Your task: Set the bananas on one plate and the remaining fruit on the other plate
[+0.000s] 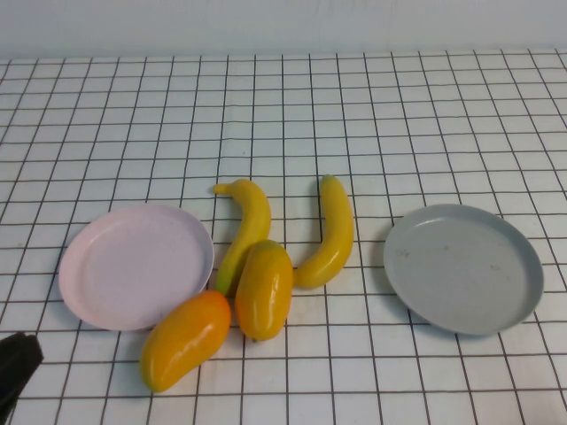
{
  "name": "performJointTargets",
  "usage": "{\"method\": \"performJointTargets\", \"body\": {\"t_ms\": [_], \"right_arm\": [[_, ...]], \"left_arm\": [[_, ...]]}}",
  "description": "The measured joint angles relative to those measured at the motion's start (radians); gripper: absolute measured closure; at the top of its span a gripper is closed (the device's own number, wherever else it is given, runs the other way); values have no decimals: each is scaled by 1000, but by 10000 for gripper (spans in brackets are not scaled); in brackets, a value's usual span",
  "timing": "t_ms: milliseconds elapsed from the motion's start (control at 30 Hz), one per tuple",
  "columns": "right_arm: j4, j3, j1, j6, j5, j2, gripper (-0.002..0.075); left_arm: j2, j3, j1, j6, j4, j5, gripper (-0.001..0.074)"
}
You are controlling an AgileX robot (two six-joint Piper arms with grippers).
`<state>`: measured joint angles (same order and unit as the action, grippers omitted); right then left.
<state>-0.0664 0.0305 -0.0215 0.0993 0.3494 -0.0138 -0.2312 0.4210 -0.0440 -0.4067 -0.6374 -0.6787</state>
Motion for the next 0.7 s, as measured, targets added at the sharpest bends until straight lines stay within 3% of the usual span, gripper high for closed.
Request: {"method": "performJointTargets", "body": {"t_ms": [133, 267, 400, 500, 600, 700], "right_arm": [[0, 0, 0, 0, 0, 0, 744], [0, 0, 0, 0, 0, 0, 744], [0, 0, 0, 0, 0, 0, 744], [0, 0, 0, 0, 0, 0, 744], [0, 0, 0, 0, 0, 0, 744], [0, 0, 0, 0, 0, 0, 744]], "left_arm": [[-202, 154, 0, -106, 92, -191, 738], [-362, 250, 0, -146, 178, -255, 738], [-498, 328, -14, -129, 258, -267, 738], [-595, 380, -88, -26, 356, -283, 734], [-694, 418, -203, 50, 456, -304, 656], [-792, 443, -301, 81, 492, -317, 481]]}}
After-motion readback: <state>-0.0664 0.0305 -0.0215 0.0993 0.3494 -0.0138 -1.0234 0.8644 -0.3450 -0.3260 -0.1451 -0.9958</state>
